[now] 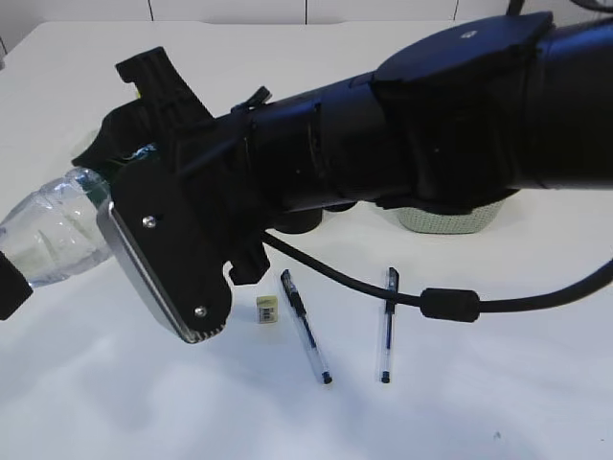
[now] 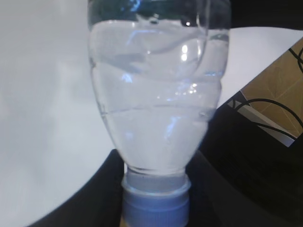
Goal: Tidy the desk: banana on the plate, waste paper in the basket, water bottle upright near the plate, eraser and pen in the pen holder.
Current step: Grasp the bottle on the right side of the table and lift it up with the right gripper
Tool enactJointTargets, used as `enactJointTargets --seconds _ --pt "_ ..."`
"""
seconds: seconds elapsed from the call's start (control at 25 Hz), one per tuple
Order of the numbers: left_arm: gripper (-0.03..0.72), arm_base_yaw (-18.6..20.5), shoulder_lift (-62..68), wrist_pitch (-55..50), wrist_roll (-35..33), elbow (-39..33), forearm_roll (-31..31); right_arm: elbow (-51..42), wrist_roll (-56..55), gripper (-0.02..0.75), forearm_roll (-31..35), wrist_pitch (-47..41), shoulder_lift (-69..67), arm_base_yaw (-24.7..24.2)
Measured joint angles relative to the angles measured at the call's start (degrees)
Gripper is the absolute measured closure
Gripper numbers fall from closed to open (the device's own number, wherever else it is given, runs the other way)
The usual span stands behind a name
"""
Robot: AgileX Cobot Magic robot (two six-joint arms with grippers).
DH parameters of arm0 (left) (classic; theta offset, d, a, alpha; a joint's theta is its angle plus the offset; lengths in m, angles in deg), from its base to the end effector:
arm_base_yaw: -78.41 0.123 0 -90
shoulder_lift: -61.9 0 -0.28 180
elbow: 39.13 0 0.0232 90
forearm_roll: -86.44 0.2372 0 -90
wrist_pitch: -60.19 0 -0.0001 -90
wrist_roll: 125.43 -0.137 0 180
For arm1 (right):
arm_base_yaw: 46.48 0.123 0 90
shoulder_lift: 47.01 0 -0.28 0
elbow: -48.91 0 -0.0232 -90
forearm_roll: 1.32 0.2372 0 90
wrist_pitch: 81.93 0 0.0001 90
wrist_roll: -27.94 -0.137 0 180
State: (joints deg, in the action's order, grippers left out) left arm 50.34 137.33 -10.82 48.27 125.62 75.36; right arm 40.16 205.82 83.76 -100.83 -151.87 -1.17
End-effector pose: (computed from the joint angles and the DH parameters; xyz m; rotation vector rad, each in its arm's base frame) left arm 0.1736 -0.1208 0.2867 0.7944 2.7301 -0.3568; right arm 0.2608 0.3267 0.2645 -1.9268 0.5094 -0.2079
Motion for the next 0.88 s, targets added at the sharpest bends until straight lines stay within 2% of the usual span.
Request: enactJointTargets --seconds 0.36,0.88 --pt "0.447 0.00 0.00 -0.12 -1.23 0.35 -2.80 1.70 0.96 0.223 1.93 3.93 -2.77 0.13" --pt "0.447 0.00 0.00 1.50 -1.23 0.35 -2.37 1.94 2.26 0.222 6.31 7.91 -2.86 -0.39"
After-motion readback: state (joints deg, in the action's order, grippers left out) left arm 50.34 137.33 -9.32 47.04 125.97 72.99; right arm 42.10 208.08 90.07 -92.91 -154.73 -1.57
